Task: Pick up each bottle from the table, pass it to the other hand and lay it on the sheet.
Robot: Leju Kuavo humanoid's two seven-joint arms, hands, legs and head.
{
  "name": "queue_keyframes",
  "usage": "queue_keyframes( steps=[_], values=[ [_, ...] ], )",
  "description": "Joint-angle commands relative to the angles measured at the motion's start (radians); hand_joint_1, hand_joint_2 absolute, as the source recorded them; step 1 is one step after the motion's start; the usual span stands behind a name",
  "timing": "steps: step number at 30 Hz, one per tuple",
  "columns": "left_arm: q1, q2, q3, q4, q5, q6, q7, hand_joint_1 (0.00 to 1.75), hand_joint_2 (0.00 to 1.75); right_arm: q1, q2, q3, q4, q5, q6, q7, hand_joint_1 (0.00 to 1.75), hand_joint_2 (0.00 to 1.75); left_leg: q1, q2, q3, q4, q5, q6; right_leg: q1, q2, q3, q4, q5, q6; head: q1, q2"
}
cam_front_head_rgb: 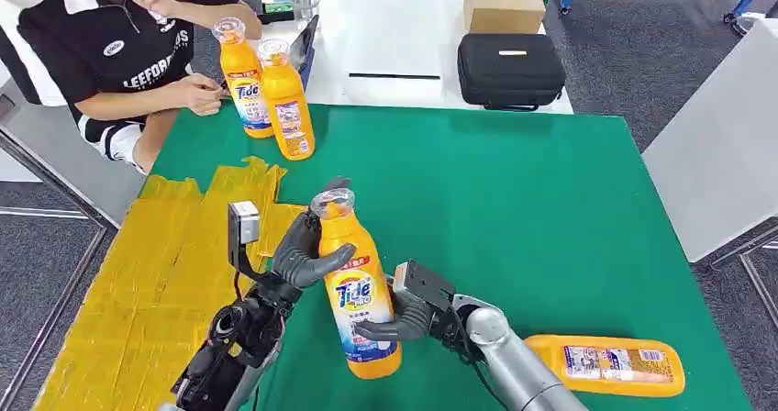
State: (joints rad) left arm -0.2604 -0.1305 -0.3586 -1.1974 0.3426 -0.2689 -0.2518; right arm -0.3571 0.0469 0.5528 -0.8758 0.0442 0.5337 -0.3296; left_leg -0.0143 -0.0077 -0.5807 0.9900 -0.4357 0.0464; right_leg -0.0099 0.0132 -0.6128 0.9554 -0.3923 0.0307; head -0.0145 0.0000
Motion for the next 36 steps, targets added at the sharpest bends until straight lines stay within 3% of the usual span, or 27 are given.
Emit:
queue_keyframes(
  steps=[1, 9, 16, 36],
  values=[
    [-0.051, 0.006, -0.014, 0.087, -0.004, 0.0, -0.001, 0.0, 1.75, -0.081, 0.015, 0.057, 0.157, -0.006, 0.02, -0.018, 1.75, 1.75, 0.0, 0.001, 0.003, -0.001, -0.001, -0.002, 0.0, 0.0, 0.003, -0.001, -0.001, 0.0, 0.0, 0.0],
    [-0.052, 0.007, -0.013, 0.088, -0.003, 0.0, -0.002, 0.0, 1.75, -0.085, 0.018, 0.063, 0.158, 0.003, 0.012, -0.015, 1.75, 1.75, 0.001, 0.001, 0.006, 0.0, -0.003, -0.004, 0.001, -0.001, 0.006, 0.0, -0.003, -0.001, 0.0, 0.0],
    [-0.043, 0.012, -0.008, 0.092, -0.002, 0.0, -0.005, 0.0, 1.75, -0.118, -0.005, 0.053, 0.109, 0.059, -0.11, 0.008, 1.75, 1.75, 0.0, 0.001, 0.002, 0.0, -0.001, -0.002, 0.0, 0.0, 0.002, 0.0, -0.001, 0.0, 0.0, 0.0],
    [-0.047, 0.0, -0.006, 0.133, -0.006, -0.002, -0.028, 0.0, 1.75, -0.127, -0.011, 0.014, 0.139, 0.062, -0.162, -0.018, 1.75, 1.75, 0.0, 0.0, 0.003, 0.0, -0.001, -0.002, 0.0, -0.001, 0.003, 0.0, -0.001, -0.001, 0.0, 0.0]
  ],
)
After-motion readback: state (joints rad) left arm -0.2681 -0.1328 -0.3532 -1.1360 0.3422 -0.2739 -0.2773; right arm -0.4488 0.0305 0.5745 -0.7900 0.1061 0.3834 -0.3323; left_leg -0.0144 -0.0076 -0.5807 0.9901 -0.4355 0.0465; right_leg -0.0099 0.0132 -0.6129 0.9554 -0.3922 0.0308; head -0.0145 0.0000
